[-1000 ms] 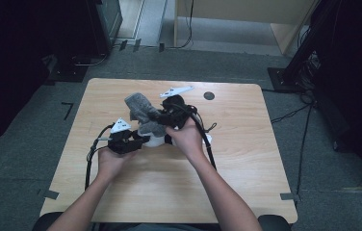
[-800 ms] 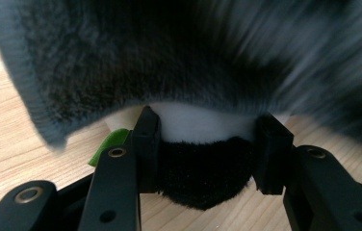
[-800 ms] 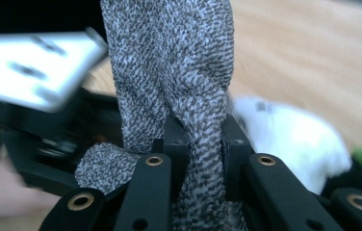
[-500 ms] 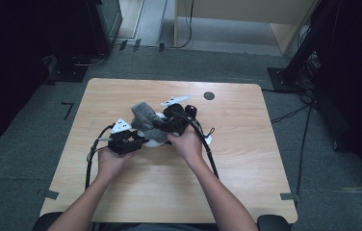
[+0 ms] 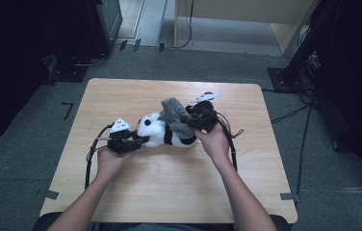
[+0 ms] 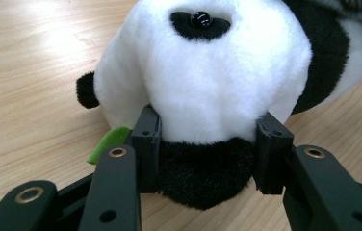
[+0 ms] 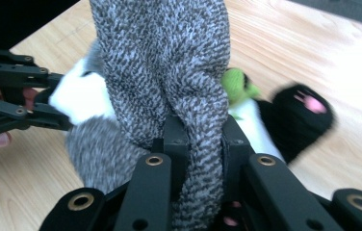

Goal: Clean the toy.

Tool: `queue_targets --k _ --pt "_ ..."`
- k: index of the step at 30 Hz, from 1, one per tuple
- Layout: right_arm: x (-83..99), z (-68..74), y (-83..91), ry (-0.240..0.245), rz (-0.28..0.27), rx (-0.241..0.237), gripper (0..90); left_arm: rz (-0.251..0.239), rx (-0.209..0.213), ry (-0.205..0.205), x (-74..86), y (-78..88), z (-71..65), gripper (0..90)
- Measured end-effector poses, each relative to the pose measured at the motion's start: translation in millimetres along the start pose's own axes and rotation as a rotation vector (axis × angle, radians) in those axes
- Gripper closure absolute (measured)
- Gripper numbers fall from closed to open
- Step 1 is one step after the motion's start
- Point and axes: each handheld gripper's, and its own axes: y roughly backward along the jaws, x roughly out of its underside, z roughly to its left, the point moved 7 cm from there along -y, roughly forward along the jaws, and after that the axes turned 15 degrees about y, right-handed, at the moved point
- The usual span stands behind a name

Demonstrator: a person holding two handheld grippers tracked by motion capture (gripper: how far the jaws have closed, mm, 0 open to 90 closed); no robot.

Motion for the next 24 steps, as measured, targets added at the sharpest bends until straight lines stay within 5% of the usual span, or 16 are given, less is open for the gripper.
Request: queue_targets --k 10,16,24 --pt "6.3 -20.7 22.5 -0.041 -0.052 0.026 78.7 -0.005 -0.004 -0.011 0.7 -0.6 0.9 55.0" --pt "-0.4 -32.5 48.5 -0.048 -0.135 0.076 78.8 -0.008 0.003 -0.002 3.4 -0.8 4.4 54.4" --pt "4.0 -31.9 67.5 -0.068 -0.181 0.026 78.7 -0.018 -0.006 0.002 2.9 -1.6 3.4 54.1"
